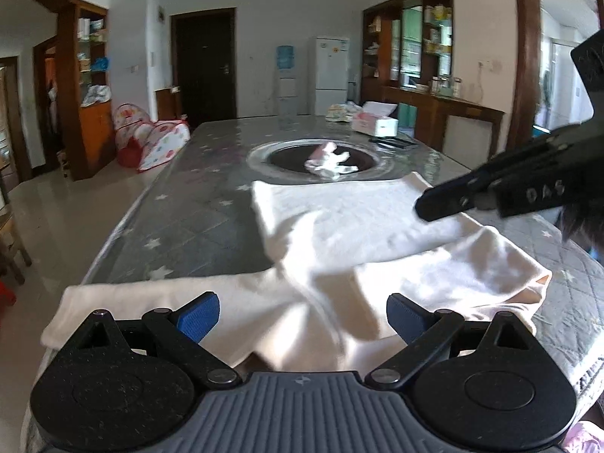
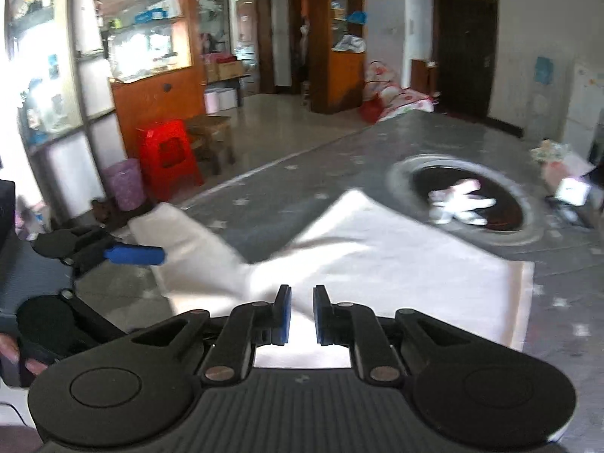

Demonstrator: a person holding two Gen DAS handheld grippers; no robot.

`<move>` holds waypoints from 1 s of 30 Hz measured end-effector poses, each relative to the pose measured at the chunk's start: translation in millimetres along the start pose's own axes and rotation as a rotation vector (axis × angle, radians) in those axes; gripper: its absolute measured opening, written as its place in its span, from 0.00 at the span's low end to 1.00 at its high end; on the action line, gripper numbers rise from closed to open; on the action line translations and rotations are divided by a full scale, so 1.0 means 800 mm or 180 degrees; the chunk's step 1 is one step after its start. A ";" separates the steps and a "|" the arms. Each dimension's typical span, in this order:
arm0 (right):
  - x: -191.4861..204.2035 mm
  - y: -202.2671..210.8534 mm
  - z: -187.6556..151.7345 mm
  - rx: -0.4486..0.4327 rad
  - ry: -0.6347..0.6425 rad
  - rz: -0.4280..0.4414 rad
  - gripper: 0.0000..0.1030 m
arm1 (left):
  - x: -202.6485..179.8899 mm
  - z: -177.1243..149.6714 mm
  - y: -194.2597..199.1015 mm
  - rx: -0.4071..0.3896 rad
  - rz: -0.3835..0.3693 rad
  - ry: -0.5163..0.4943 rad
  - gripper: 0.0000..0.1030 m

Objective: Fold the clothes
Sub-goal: 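Lay the sleeve across the shirt body with the right gripper and release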

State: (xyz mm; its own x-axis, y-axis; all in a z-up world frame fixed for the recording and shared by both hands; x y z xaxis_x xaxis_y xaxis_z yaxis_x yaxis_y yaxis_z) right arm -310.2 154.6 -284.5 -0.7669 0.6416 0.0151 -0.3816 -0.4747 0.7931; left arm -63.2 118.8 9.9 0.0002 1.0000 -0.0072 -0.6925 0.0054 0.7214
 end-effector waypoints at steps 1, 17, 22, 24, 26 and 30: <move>-0.011 0.003 -0.006 0.0041 -0.0008 -0.0075 0.10 | -0.006 0.003 -0.002 -0.0001 -0.0042 -0.0038 0.88; -0.101 -0.004 -0.122 0.0611 -0.0440 -0.0347 0.10 | -0.079 0.022 -0.070 0.0306 -0.0468 -0.0519 0.55; -0.107 0.003 -0.097 0.0400 -0.0414 -0.0352 0.10 | -0.078 0.019 -0.074 0.0317 -0.0449 -0.0501 0.54; -0.110 -0.002 -0.088 0.0359 -0.0424 -0.0347 0.10 | -0.078 0.020 -0.071 0.0324 -0.0449 -0.0477 0.54; -0.116 -0.015 -0.087 0.0396 -0.0453 -0.0345 0.10 | -0.079 0.022 -0.068 0.0299 -0.0456 -0.0466 0.54; -0.121 -0.030 -0.093 0.0515 -0.0467 -0.0362 0.10 | -0.078 0.024 -0.072 0.0301 -0.0429 -0.0466 0.55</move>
State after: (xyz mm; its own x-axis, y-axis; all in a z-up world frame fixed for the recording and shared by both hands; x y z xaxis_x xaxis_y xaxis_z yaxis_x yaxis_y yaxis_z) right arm -265.1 58.7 -350.1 -0.6361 0.7716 -0.0010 -0.3645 -0.2993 0.8818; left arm -9.1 55.9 -17.8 0.1977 0.9802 -0.0124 -0.6083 0.1326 0.7825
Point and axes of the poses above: each gripper's, at about its wrist camera, not at the fingertips, and y roughly against the way its jaws point, x to its left, z to its top, the point moved 5 cm from there along -y, roughly the way its jaws point, and after that the axes turned 14 degrees about x, right-handed, at the moved point
